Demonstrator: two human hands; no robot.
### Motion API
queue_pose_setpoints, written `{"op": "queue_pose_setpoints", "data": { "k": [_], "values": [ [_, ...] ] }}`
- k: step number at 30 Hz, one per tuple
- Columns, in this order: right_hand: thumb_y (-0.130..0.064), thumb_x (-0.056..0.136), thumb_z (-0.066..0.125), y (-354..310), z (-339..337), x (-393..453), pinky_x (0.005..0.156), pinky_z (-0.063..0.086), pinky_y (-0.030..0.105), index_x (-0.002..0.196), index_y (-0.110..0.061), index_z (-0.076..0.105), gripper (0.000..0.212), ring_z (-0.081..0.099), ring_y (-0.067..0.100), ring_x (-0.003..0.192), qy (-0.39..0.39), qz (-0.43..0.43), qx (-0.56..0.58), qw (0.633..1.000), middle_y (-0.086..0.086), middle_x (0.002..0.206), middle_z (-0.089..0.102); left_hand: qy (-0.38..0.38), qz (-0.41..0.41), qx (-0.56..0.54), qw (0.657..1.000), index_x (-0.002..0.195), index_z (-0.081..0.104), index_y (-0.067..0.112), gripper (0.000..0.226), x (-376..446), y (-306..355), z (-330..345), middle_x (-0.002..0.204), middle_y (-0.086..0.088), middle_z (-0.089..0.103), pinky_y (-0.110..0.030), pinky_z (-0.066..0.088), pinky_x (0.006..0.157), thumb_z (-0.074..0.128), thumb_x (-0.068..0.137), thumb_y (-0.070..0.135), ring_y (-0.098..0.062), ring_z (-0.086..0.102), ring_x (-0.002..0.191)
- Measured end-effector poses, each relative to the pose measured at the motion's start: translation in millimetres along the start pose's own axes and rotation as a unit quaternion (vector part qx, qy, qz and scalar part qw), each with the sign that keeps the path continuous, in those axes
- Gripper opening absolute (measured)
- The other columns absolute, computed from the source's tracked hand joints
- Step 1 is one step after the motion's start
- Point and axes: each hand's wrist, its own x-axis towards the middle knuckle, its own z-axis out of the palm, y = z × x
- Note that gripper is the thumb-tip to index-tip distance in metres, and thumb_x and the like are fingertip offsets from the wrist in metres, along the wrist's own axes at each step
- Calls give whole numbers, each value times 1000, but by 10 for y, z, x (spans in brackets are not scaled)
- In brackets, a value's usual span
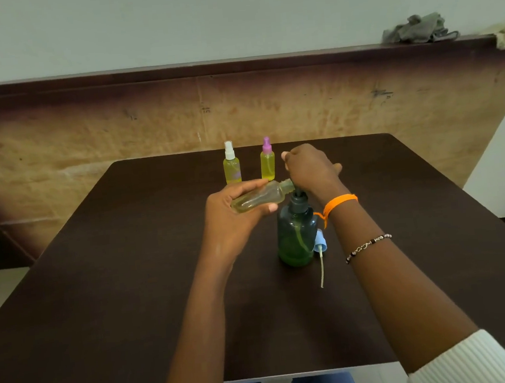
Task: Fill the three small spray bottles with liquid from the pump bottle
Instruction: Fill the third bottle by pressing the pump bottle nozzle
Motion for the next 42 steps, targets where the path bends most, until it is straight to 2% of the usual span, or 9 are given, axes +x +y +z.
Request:
{"op": "queue_pose_setpoints", "data": {
  "k": [4, 10, 13, 17, 20, 27, 34, 39, 42],
  "values": [
    [-28, 99, 34, 73, 22, -70, 104, 17, 47, 101, -10, 64, 35, 52, 34, 109, 3, 11, 34, 999, 13, 114, 62, 3, -6, 0, 1000, 104, 70, 12, 42, -35, -47, 6, 93, 9, 70, -7, 47, 68, 77, 67, -6, 6, 65, 80],
    [-30, 98, 35, -11, -31, -40, 102, 19, 49, 90, -12, 61, 32, 55, 32, 102, -16, -7, -11, 1000, 10, 103, 64, -16, -1, 13, 1000, 100, 69, 18, 42, -13, 45, -8, 73, 28, 69, -5, 46, 67, 75, 68, -8, 9, 65, 78],
    [-27, 97, 37, 36, -5, -34, 102, 18, 49, 77, -13, 58, 33, 54, 33, 103, -12, 2, 36, 999, 12, 102, 64, -14, -4, 10, 1000, 100, 70, 17, 41, -3, 38, -4, 74, 25, 69, -5, 46, 66, 75, 68, -8, 9, 65, 78],
    [-27, 99, 37, 101, 40, -80, 101, 20, 47, 103, -13, 65, 32, 50, 33, 113, -3, 26, 67, 997, 12, 116, 62, -3, -8, 11, 1000, 103, 71, 11, 41, -13, -25, -3, 89, 13, 69, -6, 46, 67, 77, 67, -7, 8, 65, 80],
    [-29, 99, 36, 94, 40, -118, 99, 20, 45, 104, -13, 64, 33, 51, 33, 109, 5, 24, 67, 997, 12, 115, 62, -7, -8, 12, 1000, 103, 71, 10, 40, -18, -30, 4, 89, 13, 69, -6, 46, 67, 77, 67, -7, 7, 65, 80],
    [-32, 98, 35, -3, 6, -52, 100, 21, 47, 86, -15, 59, 32, 55, 33, 102, -7, -7, 11, 1000, 10, 102, 63, -10, -9, 14, 1000, 100, 70, 16, 40, 6, 53, -2, 72, 27, 68, -5, 46, 64, 75, 68, -9, 9, 65, 76],
    [-27, 98, 36, 60, 42, -74, 101, 17, 45, 96, -10, 63, 32, 52, 32, 109, -9, 36, 68, 997, 12, 112, 62, 7, -24, 4, 1000, 103, 71, 12, 38, -37, -33, 13, 92, 11, 71, -6, 47, 68, 76, 69, -4, 7, 66, 82],
    [-31, 98, 35, -40, -8, -45, 102, 17, 48, 87, -14, 59, 32, 54, 32, 105, -27, 0, 19, 999, 10, 99, 62, 8, -27, 6, 1000, 102, 71, 16, 38, -16, 12, 0, 90, 14, 71, -6, 46, 68, 76, 70, -3, 7, 66, 81],
    [-33, 98, 35, -38, 12, -17, 102, 19, 49, 85, -15, 59, 32, 54, 33, 104, -11, -1, 24, 1000, 12, 105, 64, 9, -27, 4, 1000, 101, 71, 18, 37, -4, -9, -6, 90, 13, 71, -8, 47, 69, 76, 70, -2, 5, 66, 83]
  ]
}}
